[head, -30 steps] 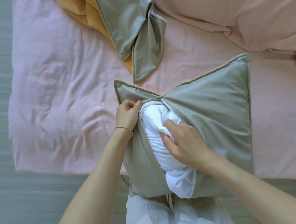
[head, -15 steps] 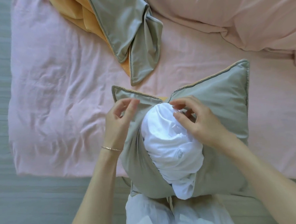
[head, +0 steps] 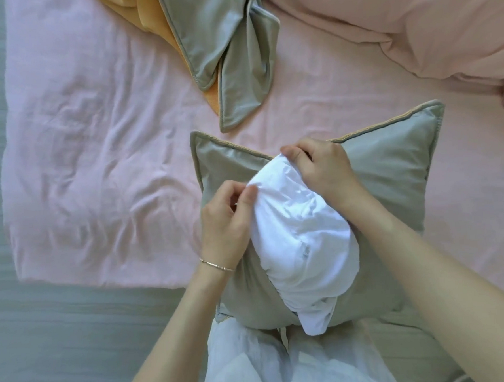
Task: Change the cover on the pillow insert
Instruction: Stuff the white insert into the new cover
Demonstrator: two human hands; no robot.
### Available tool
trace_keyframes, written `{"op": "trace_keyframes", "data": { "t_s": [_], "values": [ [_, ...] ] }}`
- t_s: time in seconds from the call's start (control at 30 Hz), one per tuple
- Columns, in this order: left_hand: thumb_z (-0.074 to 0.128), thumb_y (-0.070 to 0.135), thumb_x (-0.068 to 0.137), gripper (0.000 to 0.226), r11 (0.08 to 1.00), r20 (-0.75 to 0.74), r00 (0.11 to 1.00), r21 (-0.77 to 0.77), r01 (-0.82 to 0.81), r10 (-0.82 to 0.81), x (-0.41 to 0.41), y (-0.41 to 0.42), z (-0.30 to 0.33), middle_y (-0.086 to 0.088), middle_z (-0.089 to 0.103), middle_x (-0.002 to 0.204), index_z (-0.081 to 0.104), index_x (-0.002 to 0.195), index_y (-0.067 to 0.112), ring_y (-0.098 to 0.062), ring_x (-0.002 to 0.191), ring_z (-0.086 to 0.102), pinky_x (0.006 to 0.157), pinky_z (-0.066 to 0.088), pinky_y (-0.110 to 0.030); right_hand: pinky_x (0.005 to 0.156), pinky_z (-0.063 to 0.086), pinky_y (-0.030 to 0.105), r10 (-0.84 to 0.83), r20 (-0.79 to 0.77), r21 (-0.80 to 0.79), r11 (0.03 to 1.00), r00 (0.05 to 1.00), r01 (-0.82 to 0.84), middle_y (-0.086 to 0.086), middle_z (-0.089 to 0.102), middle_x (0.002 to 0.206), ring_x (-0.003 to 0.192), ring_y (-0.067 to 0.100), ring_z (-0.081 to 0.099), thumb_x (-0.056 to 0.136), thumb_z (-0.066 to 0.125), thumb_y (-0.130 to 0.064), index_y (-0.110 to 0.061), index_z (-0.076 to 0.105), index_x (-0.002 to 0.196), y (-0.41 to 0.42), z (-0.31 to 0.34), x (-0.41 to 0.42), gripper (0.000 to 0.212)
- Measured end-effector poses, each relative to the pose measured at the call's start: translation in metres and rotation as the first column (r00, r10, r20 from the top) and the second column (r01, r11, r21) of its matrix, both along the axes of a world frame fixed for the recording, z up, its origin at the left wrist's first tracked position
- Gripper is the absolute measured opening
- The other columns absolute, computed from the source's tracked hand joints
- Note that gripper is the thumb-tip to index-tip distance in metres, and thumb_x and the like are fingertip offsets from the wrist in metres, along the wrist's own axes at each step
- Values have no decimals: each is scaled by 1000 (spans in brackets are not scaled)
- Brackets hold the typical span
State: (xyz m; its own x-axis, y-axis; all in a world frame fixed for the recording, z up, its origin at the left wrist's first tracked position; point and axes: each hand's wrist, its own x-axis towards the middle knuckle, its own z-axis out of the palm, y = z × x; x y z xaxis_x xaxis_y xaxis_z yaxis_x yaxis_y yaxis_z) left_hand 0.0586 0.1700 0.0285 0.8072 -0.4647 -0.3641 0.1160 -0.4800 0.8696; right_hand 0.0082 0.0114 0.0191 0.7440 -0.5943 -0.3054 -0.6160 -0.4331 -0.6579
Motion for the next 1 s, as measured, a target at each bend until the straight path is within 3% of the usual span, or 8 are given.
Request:
{"op": "trace_keyframes", "data": {
  "t_s": [0.13, 0.27, 0.43, 0.53, 0.63, 0.73, 0.83, 1.0],
  "values": [
    [60, 29, 82, 20, 968, -270, 929, 77, -239, 251, 10, 2, -11, 10, 57, 60, 59, 64, 19, -10, 63, 50, 67, 41, -31, 66, 33, 31, 179, -213, 20, 984, 961, -179, -1, 61, 74, 83, 27, 52, 90, 55, -35, -19, 59, 72, -4, -4, 14, 24],
    [65, 22, 81, 21, 956, -26, 996, 286, -70, 81, 12, 9, -8, 11, 54, 69, 50, 67, 27, -4, 64, 49, 62, 38, -16, 71, 32, 29, 317, -238, -64, 938, 918, -341, -2, 52, 93, 96, 24, 53, 89, 56, -31, -17, 56, 106, -7, 0, 9, 22],
    [70, 18, 76, 23, 917, -14, 992, 380, 122, -127, 18, 23, -5, 11, 45, 75, 48, 72, 24, -3, 64, 41, 58, 30, -16, 75, 39, 27, 179, -71, -87, 979, 981, -185, -5, 47, 94, 81, 6, 44, 82, 62, -18, -13, 57, 98, -14, 11, -17, 17],
    [67, 5, 75, 16, 915, 177, 957, 375, 150, -230, 16, 13, 11, 7, 46, 79, 55, 81, 13, -4, 62, 38, 59, 27, -16, 68, 35, 9, 6, 180, -112, 994, 984, 14, -9, 43, 86, 67, 2, 40, 80, 58, -6, -8, 56, 92, 0, 31, -34, 12],
    [61, 4, 75, 6, 958, 368, 905, 259, 121, -214, 7, 1, 30, 5, 49, 79, 59, 80, 7, -3, 64, 36, 62, 33, -6, 67, 34, 6, 31, 222, -67, 998, 975, -16, -5, 45, 84, 68, -3, 43, 80, 57, -6, -6, 56, 88, 20, 44, -51, 8],
    [66, 25, 81, 18, 975, 172, 971, 175, 138, -169, -7, -10, 46, 4, 58, 88, 60, 93, 11, -9, 75, 54, 68, 43, -13, 66, 35, 8, 59, 103, 48, 997, 993, -64, -8, 46, 80, 70, -6, 45, 79, 56, -17, -10, 58, 88, 36, 40, -65, 12],
    [73, 40, 71, 51, 924, 83, 967, 324, 201, -240, -22, -12, 45, -1, 54, 106, 57, 109, 12, -17, 100, 51, 85, 44, -28, 69, 36, 9, 115, 38, 121, 985, 993, -119, -13, 47, 84, 74, -1, 46, 82, 61, -22, -11, 61, 101, 40, 39, -73, 22],
    [70, 16, 76, 50, 896, 116, 961, 404, 185, -251, -27, -4, 34, -10, 51, 116, 48, 121, 12, -26, 109, 46, 85, 35, -28, 73, 39, 8, -42, 70, 190, 981, 997, 28, 4, 62, 98, 81, 6, 54, 91, 52, -3, -6, 62, 110, 27, 48, -75, 22]
  ]
}}
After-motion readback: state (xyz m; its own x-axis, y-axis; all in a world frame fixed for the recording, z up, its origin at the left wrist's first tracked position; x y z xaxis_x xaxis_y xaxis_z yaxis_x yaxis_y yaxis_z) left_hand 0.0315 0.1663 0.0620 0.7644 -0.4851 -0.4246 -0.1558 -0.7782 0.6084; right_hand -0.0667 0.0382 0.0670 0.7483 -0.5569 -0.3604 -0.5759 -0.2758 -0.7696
